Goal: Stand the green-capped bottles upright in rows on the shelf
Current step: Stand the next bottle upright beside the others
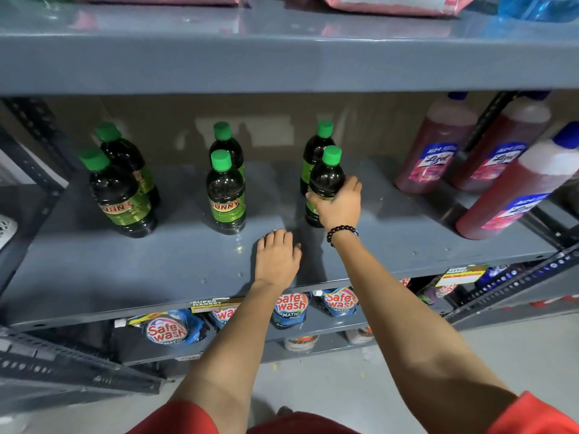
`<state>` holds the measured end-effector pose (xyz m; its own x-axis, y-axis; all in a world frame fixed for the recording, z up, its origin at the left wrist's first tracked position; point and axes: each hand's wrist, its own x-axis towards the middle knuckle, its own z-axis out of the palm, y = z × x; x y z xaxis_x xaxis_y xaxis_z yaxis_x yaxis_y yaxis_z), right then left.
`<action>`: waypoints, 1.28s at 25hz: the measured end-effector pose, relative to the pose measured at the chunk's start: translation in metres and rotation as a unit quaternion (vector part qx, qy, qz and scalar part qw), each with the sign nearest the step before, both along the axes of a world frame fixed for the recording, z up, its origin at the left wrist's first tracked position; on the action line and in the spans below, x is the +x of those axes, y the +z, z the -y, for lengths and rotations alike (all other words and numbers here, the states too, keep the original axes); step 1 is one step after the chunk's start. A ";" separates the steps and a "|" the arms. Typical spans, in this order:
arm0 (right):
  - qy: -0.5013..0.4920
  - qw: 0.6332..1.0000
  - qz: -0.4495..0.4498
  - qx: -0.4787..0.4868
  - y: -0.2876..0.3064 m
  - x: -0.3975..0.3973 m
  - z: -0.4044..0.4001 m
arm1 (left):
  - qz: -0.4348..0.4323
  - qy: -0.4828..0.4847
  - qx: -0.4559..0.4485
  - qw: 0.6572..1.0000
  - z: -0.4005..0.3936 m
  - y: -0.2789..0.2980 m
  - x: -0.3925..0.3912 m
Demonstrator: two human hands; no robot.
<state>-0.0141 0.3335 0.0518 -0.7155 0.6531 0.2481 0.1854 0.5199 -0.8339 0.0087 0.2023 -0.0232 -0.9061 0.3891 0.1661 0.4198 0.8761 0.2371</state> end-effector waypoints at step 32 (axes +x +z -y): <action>0.088 0.992 0.011 -0.089 -0.012 0.009 -0.015 | -0.011 0.007 0.013 1.000 -0.001 -0.001 0.000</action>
<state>-0.0056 0.3480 0.0397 -0.8257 0.5506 0.1231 0.1242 0.3902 -0.9123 0.0084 0.2028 -0.0239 -0.9075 0.3718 0.1953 0.4127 0.8756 0.2508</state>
